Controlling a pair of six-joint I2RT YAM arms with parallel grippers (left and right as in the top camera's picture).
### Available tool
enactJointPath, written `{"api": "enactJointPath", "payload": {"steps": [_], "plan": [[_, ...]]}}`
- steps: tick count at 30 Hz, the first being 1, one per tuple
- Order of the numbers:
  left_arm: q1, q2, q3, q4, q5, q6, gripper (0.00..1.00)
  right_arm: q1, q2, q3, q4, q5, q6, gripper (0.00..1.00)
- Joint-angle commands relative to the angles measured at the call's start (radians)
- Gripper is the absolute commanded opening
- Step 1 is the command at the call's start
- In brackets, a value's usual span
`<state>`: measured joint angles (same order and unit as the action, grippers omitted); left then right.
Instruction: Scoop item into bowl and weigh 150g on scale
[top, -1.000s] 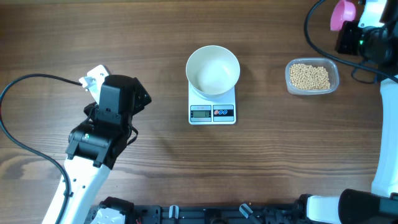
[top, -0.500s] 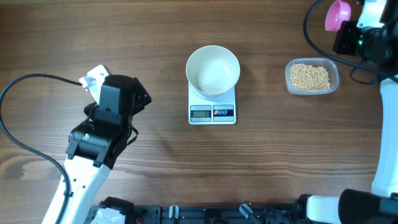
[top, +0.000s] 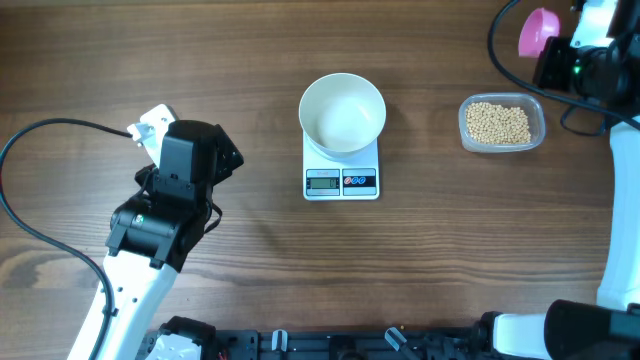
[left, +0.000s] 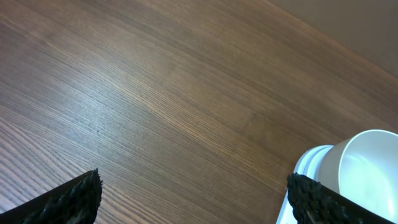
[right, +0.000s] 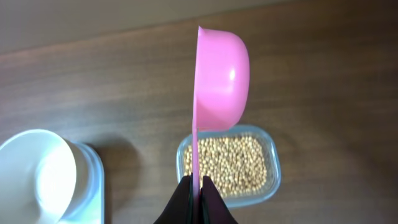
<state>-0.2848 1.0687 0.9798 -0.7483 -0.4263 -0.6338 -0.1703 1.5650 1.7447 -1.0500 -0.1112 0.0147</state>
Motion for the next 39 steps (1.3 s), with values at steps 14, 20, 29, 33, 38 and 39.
{"api": "enactJointPath", "payload": {"steps": [14,20,29,33,38,39], "plan": [[0.006,0.005,0.002,0.003,0.126,0.005,1.0,0.0,0.015,0.014,-0.095,0.006,0.012,0.04],[0.007,0.005,0.002,-0.011,0.523,0.38,1.0,0.0,0.015,0.014,-0.109,0.006,0.014,0.04],[0.089,0.005,0.002,-0.107,0.737,0.605,1.0,0.0,0.015,0.014,-0.107,0.005,0.014,0.04],[0.102,0.005,0.002,-0.153,0.768,0.706,1.0,0.0,0.015,0.014,-0.103,0.005,0.014,0.04],[0.102,0.005,0.002,-0.153,0.786,0.704,1.0,0.0,0.015,0.014,-0.103,0.005,0.014,0.04],[0.102,0.005,0.002,-0.15,0.79,0.698,1.0,0.0,0.015,0.014,-0.103,0.005,0.014,0.04]]}}
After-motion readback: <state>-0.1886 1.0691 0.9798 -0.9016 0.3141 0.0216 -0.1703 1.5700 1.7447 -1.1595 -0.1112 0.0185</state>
